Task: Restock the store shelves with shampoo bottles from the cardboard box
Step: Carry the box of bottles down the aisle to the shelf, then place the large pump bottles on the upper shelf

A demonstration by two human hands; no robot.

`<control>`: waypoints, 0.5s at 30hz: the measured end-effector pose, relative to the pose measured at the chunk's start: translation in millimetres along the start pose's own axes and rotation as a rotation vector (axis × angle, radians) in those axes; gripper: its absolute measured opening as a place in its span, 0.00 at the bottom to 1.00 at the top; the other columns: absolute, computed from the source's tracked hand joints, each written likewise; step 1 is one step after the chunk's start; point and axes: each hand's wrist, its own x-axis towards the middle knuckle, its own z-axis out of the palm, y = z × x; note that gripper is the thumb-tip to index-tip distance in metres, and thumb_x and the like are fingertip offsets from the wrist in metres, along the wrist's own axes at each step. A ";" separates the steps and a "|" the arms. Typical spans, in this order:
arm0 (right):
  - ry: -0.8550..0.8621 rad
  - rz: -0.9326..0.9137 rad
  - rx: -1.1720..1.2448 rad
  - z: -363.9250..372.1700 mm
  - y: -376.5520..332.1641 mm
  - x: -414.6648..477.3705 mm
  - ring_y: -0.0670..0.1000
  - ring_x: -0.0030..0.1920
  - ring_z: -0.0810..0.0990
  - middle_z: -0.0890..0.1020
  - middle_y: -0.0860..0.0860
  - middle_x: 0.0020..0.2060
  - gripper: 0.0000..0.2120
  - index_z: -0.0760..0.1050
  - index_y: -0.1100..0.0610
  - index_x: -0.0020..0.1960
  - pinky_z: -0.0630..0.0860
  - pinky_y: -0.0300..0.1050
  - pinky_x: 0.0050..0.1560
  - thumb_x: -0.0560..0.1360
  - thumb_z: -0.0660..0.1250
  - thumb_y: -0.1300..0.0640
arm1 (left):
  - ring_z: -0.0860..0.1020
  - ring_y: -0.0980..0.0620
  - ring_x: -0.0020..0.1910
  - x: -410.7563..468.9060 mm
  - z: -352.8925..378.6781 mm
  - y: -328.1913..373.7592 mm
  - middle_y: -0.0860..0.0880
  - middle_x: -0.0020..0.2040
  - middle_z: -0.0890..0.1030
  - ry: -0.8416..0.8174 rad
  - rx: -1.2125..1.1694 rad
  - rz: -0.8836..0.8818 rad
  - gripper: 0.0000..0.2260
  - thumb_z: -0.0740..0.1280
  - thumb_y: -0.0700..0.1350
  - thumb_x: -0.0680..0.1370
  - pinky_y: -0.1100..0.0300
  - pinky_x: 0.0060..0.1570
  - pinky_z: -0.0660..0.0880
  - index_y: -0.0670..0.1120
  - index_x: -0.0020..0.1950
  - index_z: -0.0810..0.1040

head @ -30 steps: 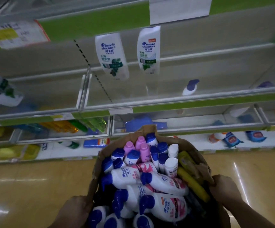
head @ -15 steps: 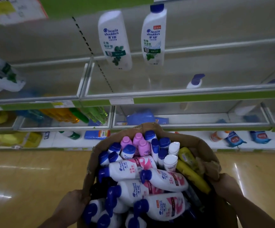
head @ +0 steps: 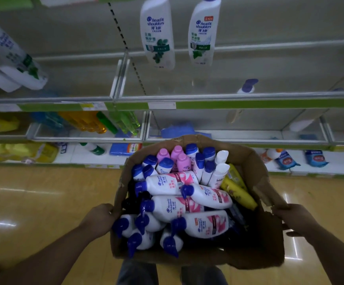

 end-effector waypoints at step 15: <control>0.299 -0.558 -0.263 55.7 -17.5 -121.4 0.51 0.38 0.77 0.82 0.52 0.45 0.07 0.76 0.49 0.53 0.72 0.44 0.37 0.75 0.69 0.54 | 0.78 0.50 0.42 -75.7 -22.5 37.9 0.49 0.46 0.82 0.169 -0.068 0.153 0.01 0.65 0.49 0.77 0.60 0.35 0.70 0.54 0.47 0.74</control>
